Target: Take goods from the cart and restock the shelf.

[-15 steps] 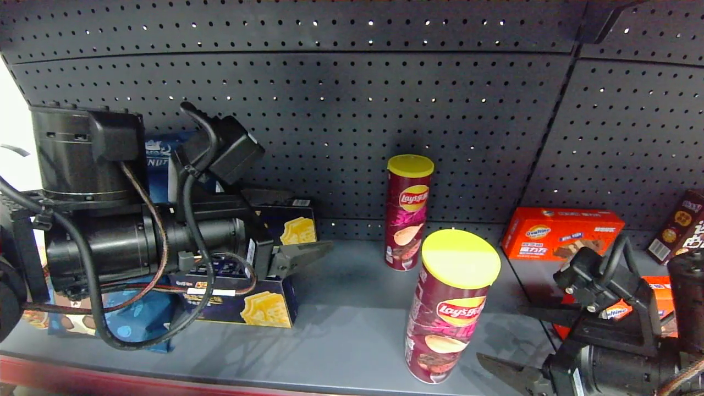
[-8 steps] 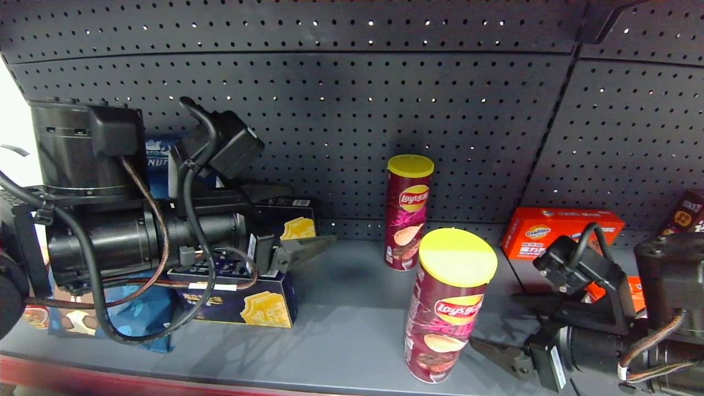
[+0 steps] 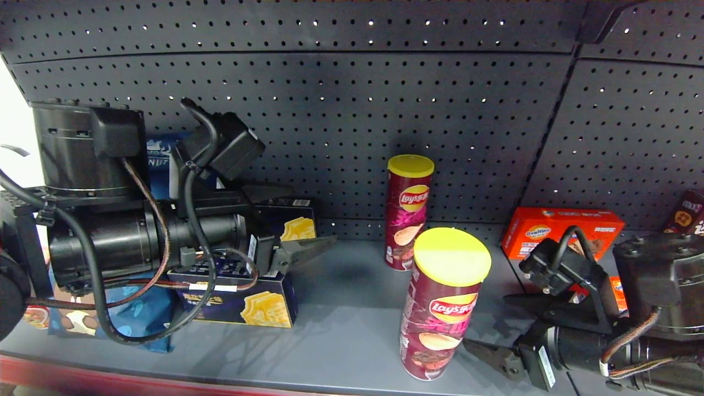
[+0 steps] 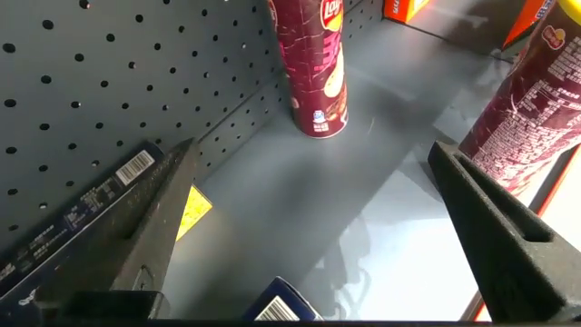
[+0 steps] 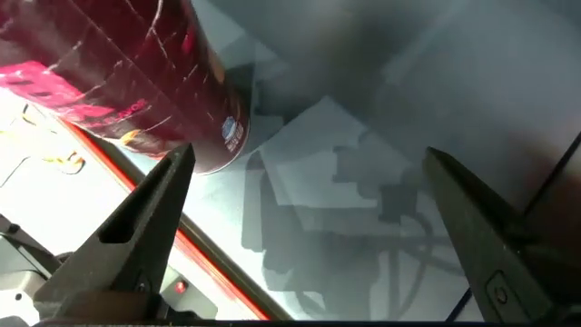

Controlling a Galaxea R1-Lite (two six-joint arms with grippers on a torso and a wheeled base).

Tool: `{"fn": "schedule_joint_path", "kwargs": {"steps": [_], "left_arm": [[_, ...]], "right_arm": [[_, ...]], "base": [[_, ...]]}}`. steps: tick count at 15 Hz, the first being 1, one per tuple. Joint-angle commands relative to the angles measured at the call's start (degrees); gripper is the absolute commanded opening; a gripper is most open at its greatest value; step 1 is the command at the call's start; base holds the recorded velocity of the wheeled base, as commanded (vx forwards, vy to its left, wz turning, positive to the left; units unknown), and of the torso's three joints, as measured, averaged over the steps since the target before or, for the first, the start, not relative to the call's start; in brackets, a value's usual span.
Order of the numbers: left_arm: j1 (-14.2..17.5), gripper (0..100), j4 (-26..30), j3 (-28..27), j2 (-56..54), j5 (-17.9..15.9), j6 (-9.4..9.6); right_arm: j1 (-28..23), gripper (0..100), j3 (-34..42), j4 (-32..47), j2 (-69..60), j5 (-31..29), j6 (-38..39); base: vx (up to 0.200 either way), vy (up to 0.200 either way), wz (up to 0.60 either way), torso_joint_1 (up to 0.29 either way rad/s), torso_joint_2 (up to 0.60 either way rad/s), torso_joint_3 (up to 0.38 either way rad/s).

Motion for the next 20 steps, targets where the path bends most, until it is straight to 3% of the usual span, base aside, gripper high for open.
{"fn": "schedule_joint_path", "kwargs": {"steps": [1, 20], "left_arm": [[0.00, 100, -0.01, -0.05, 0.15, -0.01, 0.01], [0.17, 100, -0.45, -0.49, 0.68, -0.19, -0.08]], "right_arm": [[-1.08, 100, -0.49, -0.03, -0.13, -0.01, -0.02], [0.42, 100, -3.66, -0.65, 6.11, 0.17, -0.11]], "base": [[0.000, 0.000, 0.00, 0.000, 0.00, 0.000], [0.000, 0.000, 0.00, 0.000, 0.00, 0.000]]}}
